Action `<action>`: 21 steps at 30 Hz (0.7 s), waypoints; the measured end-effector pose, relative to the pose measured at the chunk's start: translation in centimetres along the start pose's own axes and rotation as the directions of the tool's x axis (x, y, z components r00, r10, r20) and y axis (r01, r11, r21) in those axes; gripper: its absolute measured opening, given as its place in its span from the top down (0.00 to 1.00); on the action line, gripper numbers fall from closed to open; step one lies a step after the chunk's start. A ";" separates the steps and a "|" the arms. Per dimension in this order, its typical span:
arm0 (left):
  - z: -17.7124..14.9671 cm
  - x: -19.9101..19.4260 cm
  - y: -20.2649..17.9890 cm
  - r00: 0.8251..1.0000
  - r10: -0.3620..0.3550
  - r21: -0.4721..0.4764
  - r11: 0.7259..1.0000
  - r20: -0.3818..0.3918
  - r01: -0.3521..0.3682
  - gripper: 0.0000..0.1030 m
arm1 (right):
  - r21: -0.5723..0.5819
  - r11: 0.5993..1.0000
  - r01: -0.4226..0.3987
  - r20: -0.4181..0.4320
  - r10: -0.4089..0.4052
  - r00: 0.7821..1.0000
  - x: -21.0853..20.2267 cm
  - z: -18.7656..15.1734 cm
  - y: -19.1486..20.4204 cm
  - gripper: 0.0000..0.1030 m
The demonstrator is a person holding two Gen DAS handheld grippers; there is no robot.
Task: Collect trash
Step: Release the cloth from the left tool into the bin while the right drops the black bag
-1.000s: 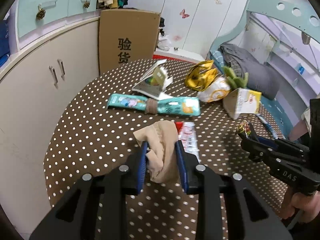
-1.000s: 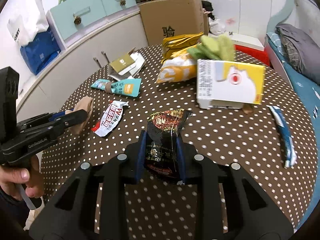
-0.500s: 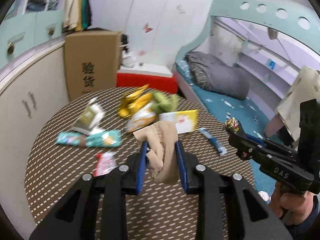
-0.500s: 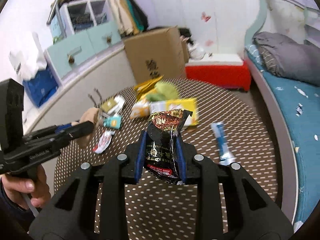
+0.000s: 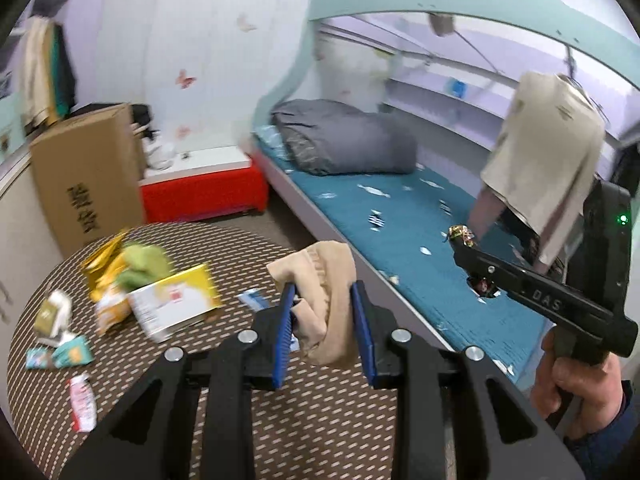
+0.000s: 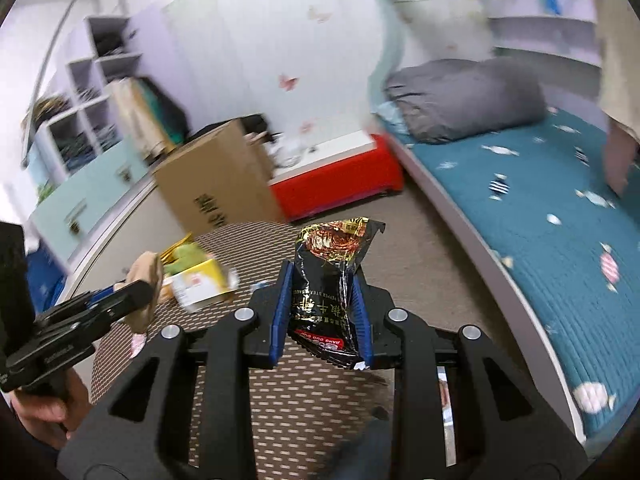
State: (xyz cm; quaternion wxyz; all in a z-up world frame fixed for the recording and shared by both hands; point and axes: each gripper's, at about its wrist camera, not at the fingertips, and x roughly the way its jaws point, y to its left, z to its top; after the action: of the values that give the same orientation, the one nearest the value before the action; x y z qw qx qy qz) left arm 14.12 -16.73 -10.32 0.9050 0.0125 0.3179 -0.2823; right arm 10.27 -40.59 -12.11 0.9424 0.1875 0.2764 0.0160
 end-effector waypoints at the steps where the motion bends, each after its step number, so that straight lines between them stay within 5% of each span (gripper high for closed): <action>1: 0.2 0.6 -1.0 1.000 -0.012 0.015 1.000 -0.004 0.012 0.73 | 0.011 1.000 0.016 0.004 -0.016 1.000 -0.3 0.1 -0.9 0.73; 10: 1.7 8.1 -8.1 0.989 -0.107 0.109 0.987 -0.101 0.118 0.73 | 0.131 0.976 0.172 -0.082 -0.162 0.983 1.7 -0.6 -8.9 0.73; 21: 0.1 18.9 -12.3 0.950 -0.111 0.110 0.983 -0.292 0.149 0.73 | 0.252 0.945 0.210 -0.203 -0.161 0.966 7.2 -3.7 -14.6 0.73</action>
State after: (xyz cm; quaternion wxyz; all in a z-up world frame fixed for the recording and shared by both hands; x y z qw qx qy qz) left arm 19.87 -36.55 -19.28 0.8265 0.0910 0.4258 -0.3568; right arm 13.38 -51.96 -23.99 0.8762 0.2857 0.3766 -0.0942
